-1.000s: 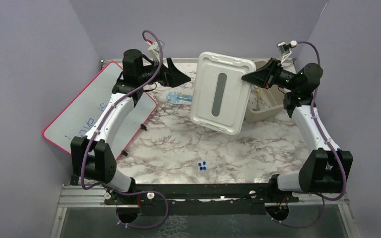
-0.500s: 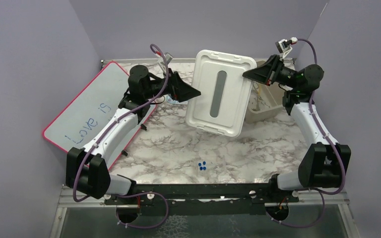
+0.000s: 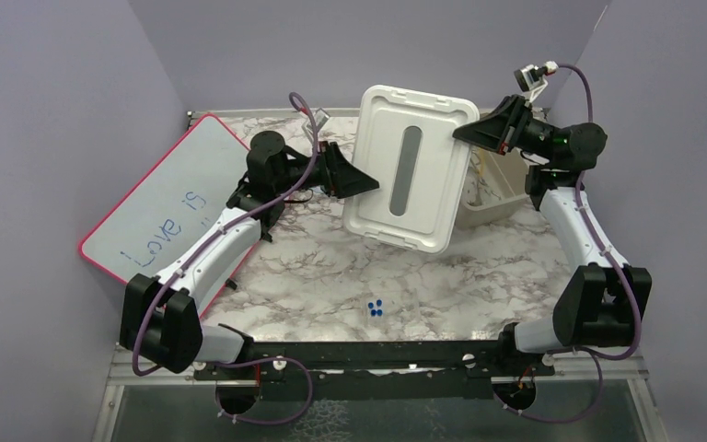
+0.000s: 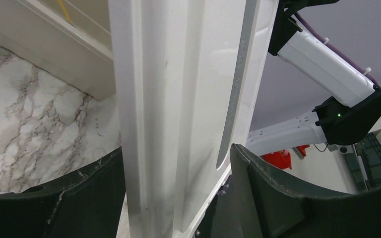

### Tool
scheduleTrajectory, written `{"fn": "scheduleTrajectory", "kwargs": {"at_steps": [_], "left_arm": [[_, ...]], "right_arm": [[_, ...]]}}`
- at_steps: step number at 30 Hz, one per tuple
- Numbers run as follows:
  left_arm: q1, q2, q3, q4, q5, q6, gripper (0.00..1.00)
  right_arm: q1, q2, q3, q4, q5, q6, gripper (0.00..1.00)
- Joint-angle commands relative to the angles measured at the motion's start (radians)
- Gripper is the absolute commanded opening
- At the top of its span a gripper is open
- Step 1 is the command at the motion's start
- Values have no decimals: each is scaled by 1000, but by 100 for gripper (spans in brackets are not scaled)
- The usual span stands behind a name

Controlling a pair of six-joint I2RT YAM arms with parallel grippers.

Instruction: Organize the chemistry lab equipment

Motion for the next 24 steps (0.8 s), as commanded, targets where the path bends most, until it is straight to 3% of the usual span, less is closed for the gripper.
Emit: {"fn": "scheduleTrajectory", "kwargs": {"at_steps": [1,3,7,11,15,18,21,24], "left_arm": [[-37,-42,-15,36,15,-54,70],[-43,-56,-13,36,2,-56,59],[-45,-90,-8,36,-6,-60,26],[-45,-140,-24,37,-12,-51,0],[-45,-175,-31,38,-51,-49,0],[-45,-179,-22,39,-99,-68,0],[-46,-163,-11,39,-182,-96,0],[-46,-131,7,39,-269,-118,0]], "right_arm": [[-4,-25,38,55,2,43,1],[-4,-35,36,48,0,42,1],[-4,-53,40,-46,-1,-36,3],[-4,-100,3,-250,66,-208,25],[-4,-156,-30,-462,152,-371,46],[-4,-203,-17,-678,282,-541,55],[-4,-251,13,-884,514,-698,64],[-4,-270,41,-1051,752,-816,64]]}}
